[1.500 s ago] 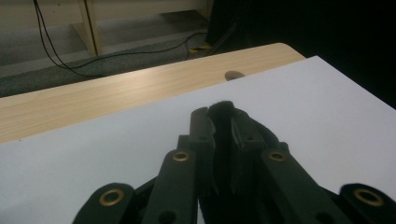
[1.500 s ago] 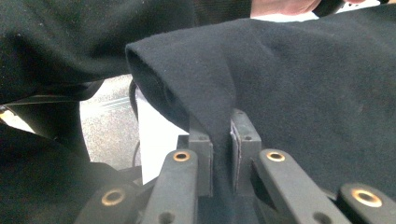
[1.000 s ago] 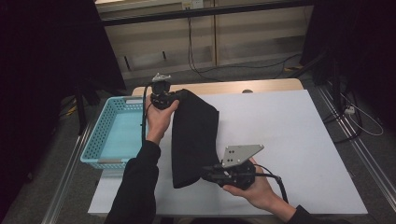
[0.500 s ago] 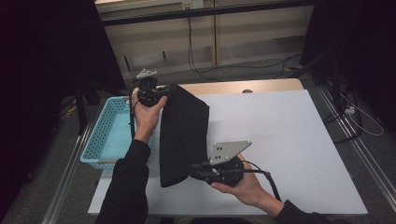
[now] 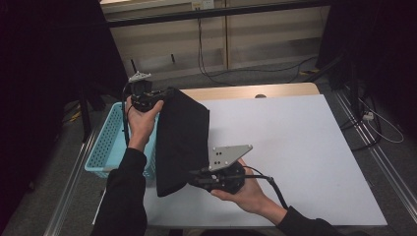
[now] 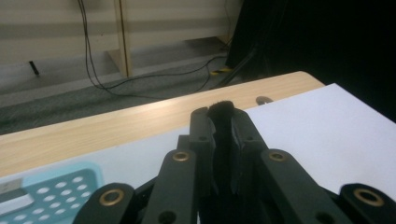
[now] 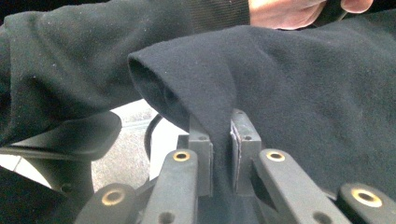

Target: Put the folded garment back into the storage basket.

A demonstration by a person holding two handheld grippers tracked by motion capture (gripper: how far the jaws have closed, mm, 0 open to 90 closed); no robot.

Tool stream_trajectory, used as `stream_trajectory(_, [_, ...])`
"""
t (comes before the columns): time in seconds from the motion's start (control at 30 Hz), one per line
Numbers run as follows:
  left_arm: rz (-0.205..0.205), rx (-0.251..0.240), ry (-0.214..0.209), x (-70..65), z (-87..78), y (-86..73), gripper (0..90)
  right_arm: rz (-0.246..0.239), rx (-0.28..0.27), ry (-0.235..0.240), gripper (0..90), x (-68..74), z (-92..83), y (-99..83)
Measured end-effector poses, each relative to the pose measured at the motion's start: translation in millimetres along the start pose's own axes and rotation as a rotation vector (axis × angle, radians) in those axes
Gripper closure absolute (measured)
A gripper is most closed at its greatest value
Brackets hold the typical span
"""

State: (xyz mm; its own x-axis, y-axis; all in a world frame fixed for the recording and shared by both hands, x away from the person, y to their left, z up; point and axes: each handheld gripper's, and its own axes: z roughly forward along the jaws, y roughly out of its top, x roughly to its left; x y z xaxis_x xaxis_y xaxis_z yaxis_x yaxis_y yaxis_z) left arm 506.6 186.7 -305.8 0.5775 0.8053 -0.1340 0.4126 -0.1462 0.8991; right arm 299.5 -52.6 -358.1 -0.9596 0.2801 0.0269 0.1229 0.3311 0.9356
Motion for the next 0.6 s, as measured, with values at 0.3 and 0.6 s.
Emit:
stream_trajectory(0.3, [-0.030, -0.031, 0.011, 23.0, -14.2, 1.5, 81.5, -0.006, 0.002, 0.020, 82.3, -3.7, 21.4, 7.7])
stream_trajectory(0.6, [-0.046, -0.040, 0.032, 44.2, -18.6, 4.1, 81.5, -0.005, -0.001, 0.032, 82.3, -12.2, 42.7, 17.1])
